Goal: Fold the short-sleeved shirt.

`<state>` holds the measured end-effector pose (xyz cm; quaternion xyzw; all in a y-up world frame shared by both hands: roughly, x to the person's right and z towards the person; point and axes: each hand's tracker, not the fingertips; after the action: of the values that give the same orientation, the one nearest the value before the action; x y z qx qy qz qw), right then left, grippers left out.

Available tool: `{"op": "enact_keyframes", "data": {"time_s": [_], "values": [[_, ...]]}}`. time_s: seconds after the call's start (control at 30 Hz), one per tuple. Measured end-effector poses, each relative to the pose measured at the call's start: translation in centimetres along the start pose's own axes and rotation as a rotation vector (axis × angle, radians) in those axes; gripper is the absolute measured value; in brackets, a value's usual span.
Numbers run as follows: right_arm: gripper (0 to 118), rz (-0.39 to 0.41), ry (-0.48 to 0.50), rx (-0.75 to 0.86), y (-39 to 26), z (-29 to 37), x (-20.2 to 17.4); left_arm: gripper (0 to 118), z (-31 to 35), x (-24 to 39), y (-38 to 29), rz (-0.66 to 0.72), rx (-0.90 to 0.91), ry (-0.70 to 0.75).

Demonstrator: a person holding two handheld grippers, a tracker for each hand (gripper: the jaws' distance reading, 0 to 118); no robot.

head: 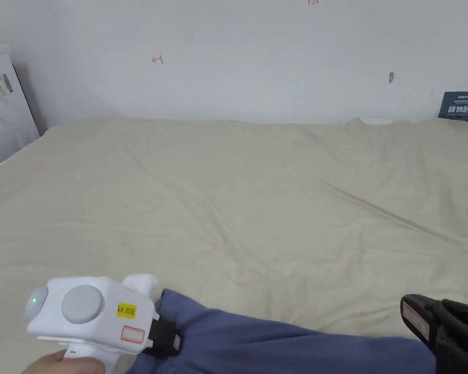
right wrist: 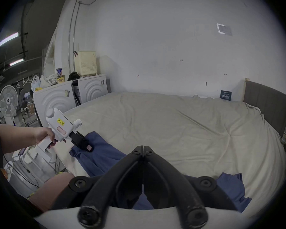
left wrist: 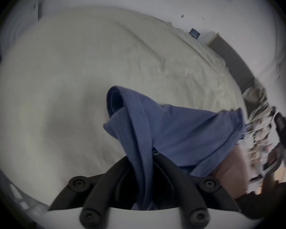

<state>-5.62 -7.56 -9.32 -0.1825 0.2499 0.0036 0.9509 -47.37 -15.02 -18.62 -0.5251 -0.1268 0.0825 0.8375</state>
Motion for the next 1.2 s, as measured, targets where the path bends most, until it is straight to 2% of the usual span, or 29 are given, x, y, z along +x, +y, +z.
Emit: {"op": "enact_keyframes", "data": {"time_s": [0.07,0.17,0.23,0.33,0.43,0.5,0.53,0.57,0.63,0.7,0.8,0.9,1.0,1.03,1.07,1.1,1.13,1.2], "values": [[0,-0.014,0.002,0.011,0.1,0.1,0.4,4,1.4,0.1,0.9,-0.053,0.012,0.139],[0,-0.002,-0.027,0.038,0.1,0.6,0.7,4,2.0,0.5,1.3,-0.194,-0.024,0.436],[0,0.011,-0.027,0.044,-0.1,0.9,1.0,4,2.2,1.1,1.3,-0.211,-0.05,0.475],[0,-0.021,-0.001,0.051,-0.6,1.4,1.8,4,2.6,3.1,2.2,-0.125,-0.045,0.31],[0,-0.043,-0.004,0.052,-0.9,1.8,2.4,4,2.3,7.5,3.5,-0.058,-0.039,0.082],[0,-0.054,-0.012,0.048,-1.2,2.2,2.8,5,0.8,11.3,4.1,-0.104,-0.034,-0.014],[0,-0.064,-0.023,0.043,-1.4,2.4,3.1,14,-0.5,13.3,4.2,-0.128,-0.072,-0.089],[0,-0.075,-0.033,0.041,-1.5,2.8,3.4,39,-1.6,15.5,4.1,-0.116,-0.144,-0.216],[0,-0.094,-0.044,0.035,-1.6,3.5,4.0,117,-3.8,18.9,3.9,-0.184,-0.201,-0.259],[0,-0.107,-0.056,0.029,-1.6,4.2,4.6,111,-3.7,20.5,3.9,-0.246,-0.191,-0.258],[0,-0.142,-0.046,0.034,-1.8,5.1,5.7,111,-2.4,20.5,4.3,-0.258,-0.162,-0.213],[0,-0.143,-0.069,0.041,-1.9,5.5,6.1,111,-0.9,17.1,4.2,-0.194,-0.103,-0.175],[0,-0.154,-0.068,0.034,-2.0,5.3,6.3,110,-0.2,13.7,4.5,-0.127,-0.054,-0.045],[0,-0.156,-0.066,0.031,-2.1,5.2,6.3,96,-0.3,12.6,4.2,-0.101,-0.047,-0.016],[0,-0.157,-0.066,0.027,-2.2,5.0,6.3,61,-0.4,11.9,3.9,-0.078,-0.038,-0.011],[0,-0.159,-0.065,0.023,-2.2,4.8,6.3,8,-0.5,11.3,3.6,-0.054,-0.028,-0.027],[0,-0.162,-0.062,0.017,-2.3,4.6,6.3,0,-1.0,11.3,2.9,0.0,-0.08,-0.107],[0,-0.171,-0.055,0.011,-2.3,4.4,6.2,0,-2.6,11.6,2.3,-0.019,-0.101,-0.097]]}}
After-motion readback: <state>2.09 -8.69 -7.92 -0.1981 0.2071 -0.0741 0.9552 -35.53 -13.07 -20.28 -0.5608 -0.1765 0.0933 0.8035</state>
